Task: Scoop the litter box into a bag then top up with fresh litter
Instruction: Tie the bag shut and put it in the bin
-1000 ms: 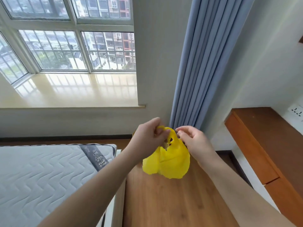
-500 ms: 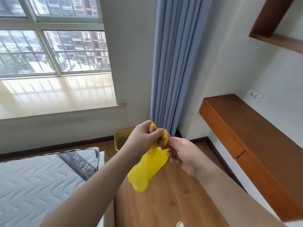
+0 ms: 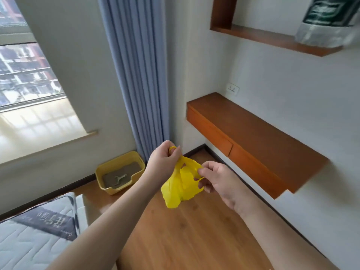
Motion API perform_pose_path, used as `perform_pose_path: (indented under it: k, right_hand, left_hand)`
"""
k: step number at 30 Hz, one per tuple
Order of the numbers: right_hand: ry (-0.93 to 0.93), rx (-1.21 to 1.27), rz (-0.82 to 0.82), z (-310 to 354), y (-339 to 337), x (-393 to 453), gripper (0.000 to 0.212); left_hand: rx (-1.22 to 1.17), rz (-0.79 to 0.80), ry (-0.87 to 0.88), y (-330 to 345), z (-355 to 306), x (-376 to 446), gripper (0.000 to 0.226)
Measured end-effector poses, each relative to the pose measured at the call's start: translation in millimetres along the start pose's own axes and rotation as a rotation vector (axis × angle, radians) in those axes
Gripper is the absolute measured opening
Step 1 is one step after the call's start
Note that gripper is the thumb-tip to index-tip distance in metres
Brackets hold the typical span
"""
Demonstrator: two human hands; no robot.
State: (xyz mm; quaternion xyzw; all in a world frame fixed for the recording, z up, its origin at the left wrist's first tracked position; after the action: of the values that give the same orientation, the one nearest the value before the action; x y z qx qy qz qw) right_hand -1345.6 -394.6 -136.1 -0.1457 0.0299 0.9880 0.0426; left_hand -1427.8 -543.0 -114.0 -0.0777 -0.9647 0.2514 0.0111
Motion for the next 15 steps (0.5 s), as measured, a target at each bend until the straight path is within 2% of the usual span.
perform_pose_path:
  k: [6,10,15]
  right_hand:
    - [0.026,-0.186,-0.318,-46.0,-132.3,-76.9,0.013]
    - [0.103,-0.142,-0.508,-96.2,-225.6,-147.9,0.015]
    - [0.178,-0.055,-0.737,-155.3,-311.8,-237.5,0.017]
  left_hand:
    - [-0.107,0.129,0.027,110.3,-30.0,-29.0,0.026]
    - [-0.215,0.225,-0.024,196.0,-47.5,-61.2,0.021]
    - [-0.285,0.306,-0.092,291.6,-61.4,-111.6,0.02]
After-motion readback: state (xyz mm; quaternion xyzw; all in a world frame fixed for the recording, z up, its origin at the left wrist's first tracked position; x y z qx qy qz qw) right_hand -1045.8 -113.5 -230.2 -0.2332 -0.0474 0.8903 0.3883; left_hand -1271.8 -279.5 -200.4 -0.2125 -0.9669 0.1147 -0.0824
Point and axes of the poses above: each hand's wrist, its own x-axis towards the middle knuckle, its own y-axis out of the palm, z = x × y, the point moved 8 cm from there along x, towards the middle knuckle, and after that the axes turned 6 degrees about x, right-handed, at the moved point
